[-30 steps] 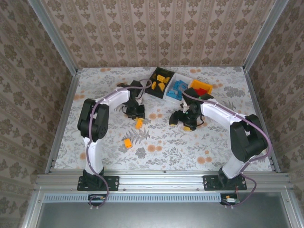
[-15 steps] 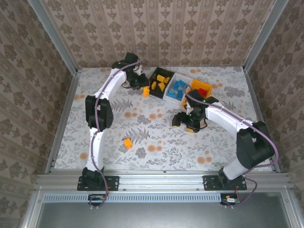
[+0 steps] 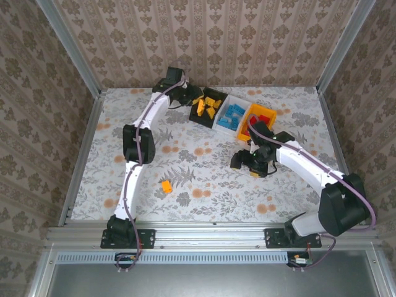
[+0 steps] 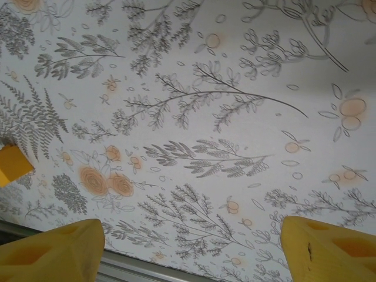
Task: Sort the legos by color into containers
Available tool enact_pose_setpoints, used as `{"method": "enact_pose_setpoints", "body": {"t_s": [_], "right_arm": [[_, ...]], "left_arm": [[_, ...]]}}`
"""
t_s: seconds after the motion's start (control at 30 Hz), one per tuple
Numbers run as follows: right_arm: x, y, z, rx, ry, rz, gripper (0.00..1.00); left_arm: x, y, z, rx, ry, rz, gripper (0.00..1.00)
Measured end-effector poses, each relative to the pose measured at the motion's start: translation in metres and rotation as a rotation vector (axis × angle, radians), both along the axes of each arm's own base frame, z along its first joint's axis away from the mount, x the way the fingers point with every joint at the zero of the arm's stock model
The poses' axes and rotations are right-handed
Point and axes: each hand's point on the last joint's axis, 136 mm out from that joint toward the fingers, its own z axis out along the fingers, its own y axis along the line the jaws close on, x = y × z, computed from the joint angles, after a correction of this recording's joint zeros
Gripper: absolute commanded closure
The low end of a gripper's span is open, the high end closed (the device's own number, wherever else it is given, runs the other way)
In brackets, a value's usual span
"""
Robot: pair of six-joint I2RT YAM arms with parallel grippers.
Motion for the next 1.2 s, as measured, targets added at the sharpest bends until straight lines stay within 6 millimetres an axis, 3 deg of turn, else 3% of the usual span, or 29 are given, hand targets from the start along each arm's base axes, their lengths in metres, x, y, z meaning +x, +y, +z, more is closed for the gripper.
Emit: {"method": "enact_pose_setpoints", "body": {"t_s": [0.43, 0.6, 0.67, 0.77, 1.0, 1.1, 1.2], "right_arm": [[-0.003, -0.003, 0.002, -0.003, -0.006, -0.006, 0.20], [-0.001, -0.001, 0.000, -0.003, -0.001, -0.004, 0.20], [0.001, 0.000, -0.006, -0.004, 0.010, -0.003, 0.19], [0.005, 0.003, -0.012, 0.000, 0.021, 0.002, 0.19], [0.029, 0.021, -0.012, 0.047, 0.013, 0.022, 0.19], [0.040, 0.030, -0.013, 0.068, 0.009, 0.037, 0.19], [0.050, 0.038, -0.012, 0.085, 0.010, 0.053, 0.19]], "left_arm": [[-0.004, -0.006, 0.000, -0.002, 0.006, -0.012, 0.53], [-0.020, 0.003, 0.002, 0.055, 0.011, -0.044, 0.44], [-0.031, 0.010, 0.006, 0.091, 0.016, -0.056, 0.36], [-0.049, 0.025, 0.017, 0.161, 0.006, -0.072, 0.00], [-0.107, 0.067, 0.064, 0.317, -0.081, -0.111, 0.00], [-0.136, 0.088, 0.074, 0.380, -0.107, -0.107, 0.00], [-0.163, 0.116, 0.071, 0.413, -0.081, -0.066, 0.00]]}}
